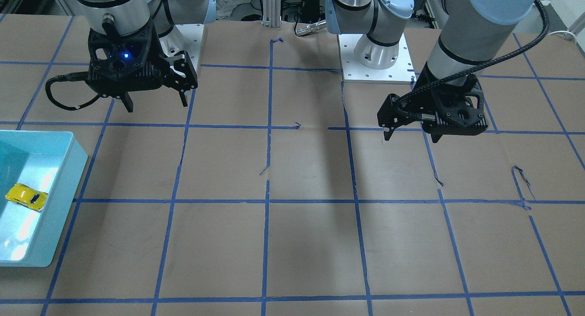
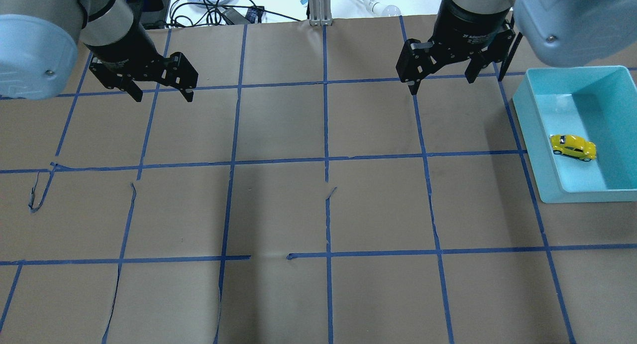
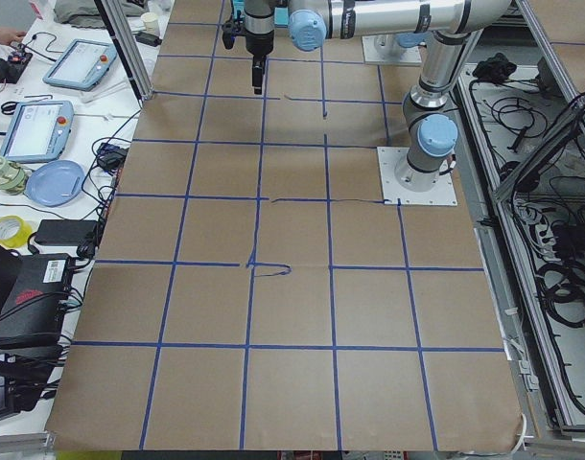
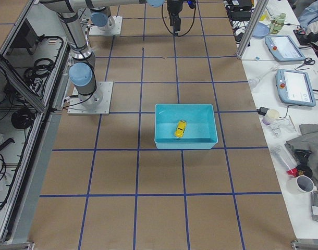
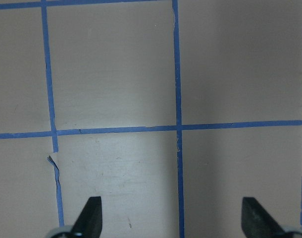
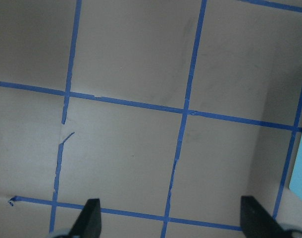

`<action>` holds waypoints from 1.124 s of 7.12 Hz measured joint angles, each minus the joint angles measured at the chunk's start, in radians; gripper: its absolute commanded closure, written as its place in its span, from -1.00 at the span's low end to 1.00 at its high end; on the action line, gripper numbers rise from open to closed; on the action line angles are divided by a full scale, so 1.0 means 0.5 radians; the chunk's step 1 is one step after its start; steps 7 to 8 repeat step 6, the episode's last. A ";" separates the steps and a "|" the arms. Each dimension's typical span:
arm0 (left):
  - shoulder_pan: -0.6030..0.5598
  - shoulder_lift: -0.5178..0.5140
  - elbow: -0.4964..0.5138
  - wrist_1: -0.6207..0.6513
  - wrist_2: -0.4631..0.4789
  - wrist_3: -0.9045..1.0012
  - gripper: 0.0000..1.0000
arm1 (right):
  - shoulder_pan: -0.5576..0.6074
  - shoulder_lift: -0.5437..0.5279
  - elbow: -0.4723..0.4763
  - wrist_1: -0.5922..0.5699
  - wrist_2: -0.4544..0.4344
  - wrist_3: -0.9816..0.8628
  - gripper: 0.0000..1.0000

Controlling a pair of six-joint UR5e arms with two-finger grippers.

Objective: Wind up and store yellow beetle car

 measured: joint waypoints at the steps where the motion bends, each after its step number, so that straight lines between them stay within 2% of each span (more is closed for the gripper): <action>1: -0.002 0.005 0.000 -0.028 -0.001 -0.001 -1.00 | 0.000 0.002 0.009 -0.053 0.026 0.035 -1.00; 3: -0.004 0.008 0.002 -0.064 -0.007 -0.002 -1.00 | -0.001 -0.001 0.060 -0.191 0.070 0.052 -1.00; 8: -0.005 0.003 -0.004 -0.060 -0.004 0.002 -1.00 | -0.001 -0.004 0.084 -0.213 0.073 0.051 -1.00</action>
